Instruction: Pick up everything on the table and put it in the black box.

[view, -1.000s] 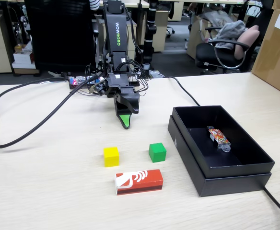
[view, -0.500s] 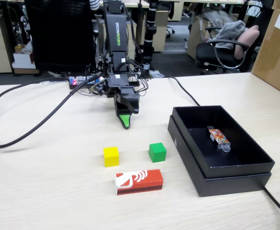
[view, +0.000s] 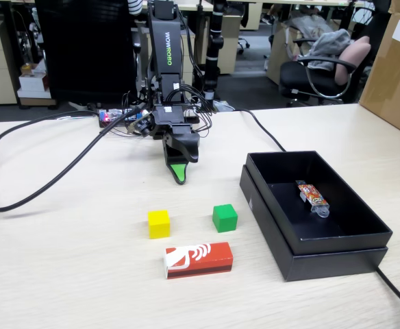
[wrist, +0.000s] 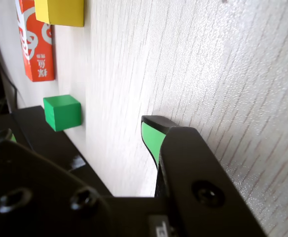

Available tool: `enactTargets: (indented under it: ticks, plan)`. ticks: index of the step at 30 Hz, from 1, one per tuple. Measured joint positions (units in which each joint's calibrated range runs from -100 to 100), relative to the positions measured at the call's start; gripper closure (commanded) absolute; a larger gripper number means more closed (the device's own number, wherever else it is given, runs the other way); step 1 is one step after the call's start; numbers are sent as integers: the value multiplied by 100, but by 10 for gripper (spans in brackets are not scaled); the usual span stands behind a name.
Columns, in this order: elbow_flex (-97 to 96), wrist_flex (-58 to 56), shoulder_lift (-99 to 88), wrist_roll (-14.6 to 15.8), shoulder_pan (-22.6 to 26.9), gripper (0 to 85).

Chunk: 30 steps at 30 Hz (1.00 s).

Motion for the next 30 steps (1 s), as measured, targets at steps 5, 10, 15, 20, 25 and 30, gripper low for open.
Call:
enactTargets:
  ticks: [5,10,15,20,25,30]
  plan:
    - [0,0,0,0,0,367]
    - [0,0,0,0,-5,367]
    - [0,0,0,0,-5,367]
    - [0,0,0,0,0,367]
    - [0,0,0,0,0,367]
    - [-55,123,13,-5,15,359]
